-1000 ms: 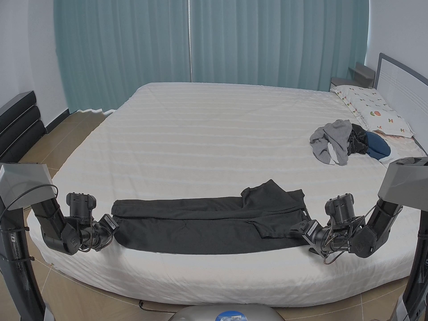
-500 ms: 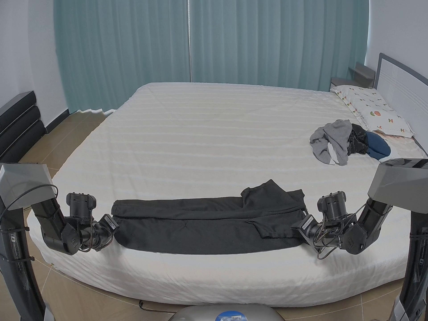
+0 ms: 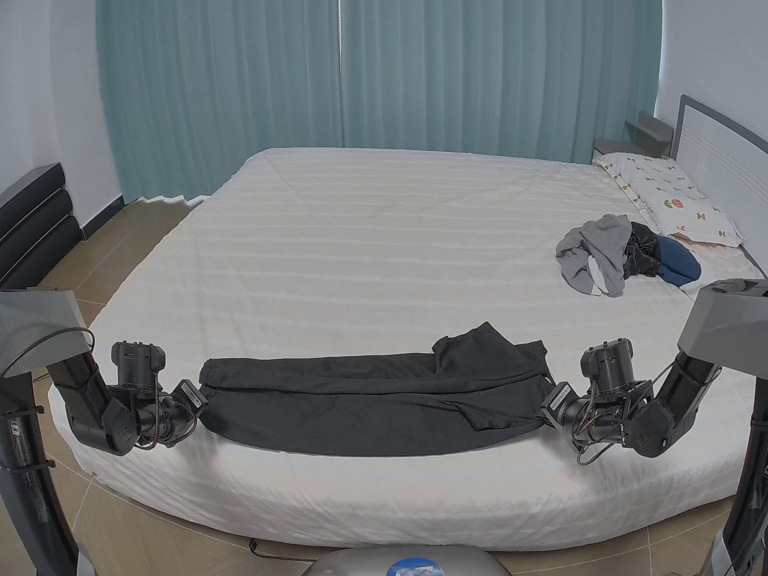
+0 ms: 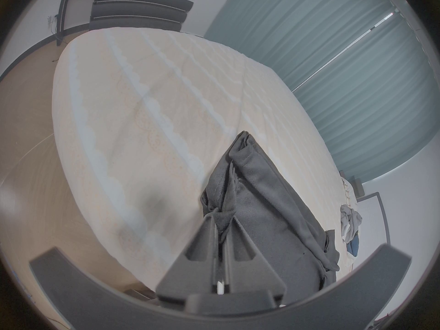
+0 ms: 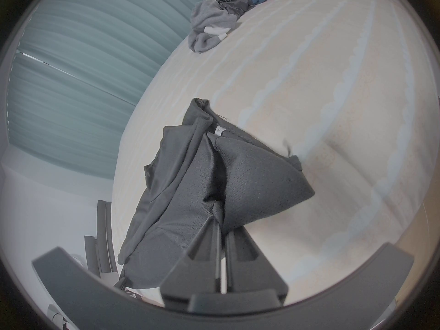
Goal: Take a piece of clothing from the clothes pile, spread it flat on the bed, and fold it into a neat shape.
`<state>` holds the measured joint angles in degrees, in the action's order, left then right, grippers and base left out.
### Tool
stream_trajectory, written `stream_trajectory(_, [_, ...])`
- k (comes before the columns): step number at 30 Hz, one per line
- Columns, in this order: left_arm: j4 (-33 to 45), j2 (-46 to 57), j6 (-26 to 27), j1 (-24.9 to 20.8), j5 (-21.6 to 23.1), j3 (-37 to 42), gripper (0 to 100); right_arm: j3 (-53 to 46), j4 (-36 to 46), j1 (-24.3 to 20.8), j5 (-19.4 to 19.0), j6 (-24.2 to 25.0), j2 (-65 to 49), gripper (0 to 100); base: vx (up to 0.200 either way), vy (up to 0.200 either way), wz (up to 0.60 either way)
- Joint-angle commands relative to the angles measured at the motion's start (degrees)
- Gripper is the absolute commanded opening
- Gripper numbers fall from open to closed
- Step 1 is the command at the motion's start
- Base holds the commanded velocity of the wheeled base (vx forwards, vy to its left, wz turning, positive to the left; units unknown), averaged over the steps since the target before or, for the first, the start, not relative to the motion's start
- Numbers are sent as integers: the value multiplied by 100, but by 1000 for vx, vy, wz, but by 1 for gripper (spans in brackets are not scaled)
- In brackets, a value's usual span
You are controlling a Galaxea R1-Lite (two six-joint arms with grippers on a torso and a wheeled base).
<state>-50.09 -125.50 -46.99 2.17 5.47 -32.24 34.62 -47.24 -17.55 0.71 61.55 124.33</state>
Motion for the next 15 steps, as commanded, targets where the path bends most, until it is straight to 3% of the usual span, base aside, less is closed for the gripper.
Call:
stream_trajectory(1, [8,246,15,108,-2,16,0,-70,22,-2,0,-11,-295,0,0,0,0])
stream_trajectory(9, [26,272,173,275,6,25,0,-193,83,6,-18,-117,-427,0,0,0,0])
stream_trajectory(15, [26,307,428,266,15,306,0,-456,83,-108,-27,-469,-419,0,0,0,0])
